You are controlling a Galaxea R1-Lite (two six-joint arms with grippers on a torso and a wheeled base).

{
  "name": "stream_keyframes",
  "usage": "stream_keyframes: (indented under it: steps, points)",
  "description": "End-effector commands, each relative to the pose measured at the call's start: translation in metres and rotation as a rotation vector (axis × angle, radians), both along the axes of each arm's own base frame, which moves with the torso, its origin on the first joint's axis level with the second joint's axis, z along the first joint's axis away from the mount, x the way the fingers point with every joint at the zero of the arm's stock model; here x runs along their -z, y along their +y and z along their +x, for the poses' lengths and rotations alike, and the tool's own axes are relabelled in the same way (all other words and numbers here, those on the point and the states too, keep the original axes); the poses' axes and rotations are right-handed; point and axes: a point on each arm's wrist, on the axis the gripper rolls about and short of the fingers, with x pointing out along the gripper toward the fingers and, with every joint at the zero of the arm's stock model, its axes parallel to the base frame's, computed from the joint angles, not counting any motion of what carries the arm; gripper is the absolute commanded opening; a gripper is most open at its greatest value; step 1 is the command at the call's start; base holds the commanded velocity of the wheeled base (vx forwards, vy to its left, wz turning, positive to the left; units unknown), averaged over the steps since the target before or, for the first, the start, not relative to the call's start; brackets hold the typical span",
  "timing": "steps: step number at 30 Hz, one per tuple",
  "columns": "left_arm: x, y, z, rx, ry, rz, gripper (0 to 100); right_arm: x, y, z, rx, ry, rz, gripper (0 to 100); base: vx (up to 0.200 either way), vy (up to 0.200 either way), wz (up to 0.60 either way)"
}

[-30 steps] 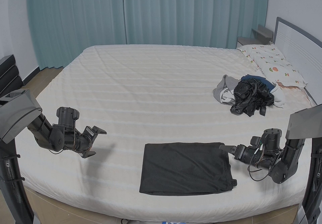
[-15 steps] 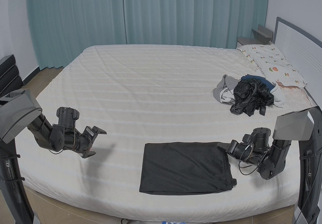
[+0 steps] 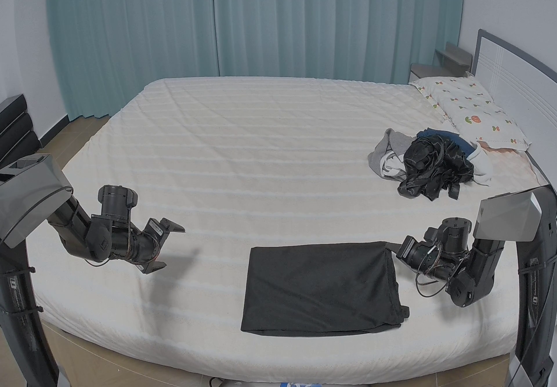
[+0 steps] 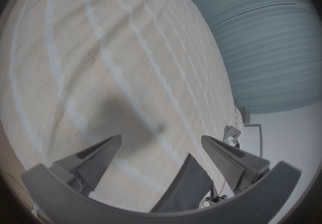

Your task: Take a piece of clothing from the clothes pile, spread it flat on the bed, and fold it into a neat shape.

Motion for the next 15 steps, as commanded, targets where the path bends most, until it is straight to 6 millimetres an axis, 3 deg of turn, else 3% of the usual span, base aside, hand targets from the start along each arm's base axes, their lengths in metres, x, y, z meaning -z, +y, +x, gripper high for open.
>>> stream_keyframes:
  steps: [1, 8, 9, 15]
  points:
    - [0.001, 0.0, 0.0, 0.0, 0.001, 0.0, 100, 0.001, -0.002, 0.001, 0.005, 0.001, 0.002, 0, 0.0, 0.0, 0.0]
    - [0.005, -0.005, 0.001, -0.012, 0.009, 0.029, 100, 0.007, -0.003, 0.001, 0.008, 0.018, 0.0, 0, 0.0, 0.0, 0.0]
    - [0.006, -0.006, 0.001, -0.015, 0.009, 0.036, 100, 0.008, -0.004, 0.001, 0.011, 0.021, 0.0, 100, 0.0, 0.0, 0.0]
    - [0.006, -0.006, 0.002, -0.019, 0.01, 0.037, 100, -0.001, -0.009, -0.01, 0.017, 0.028, -0.005, 100, 0.0, 0.0, 0.0]
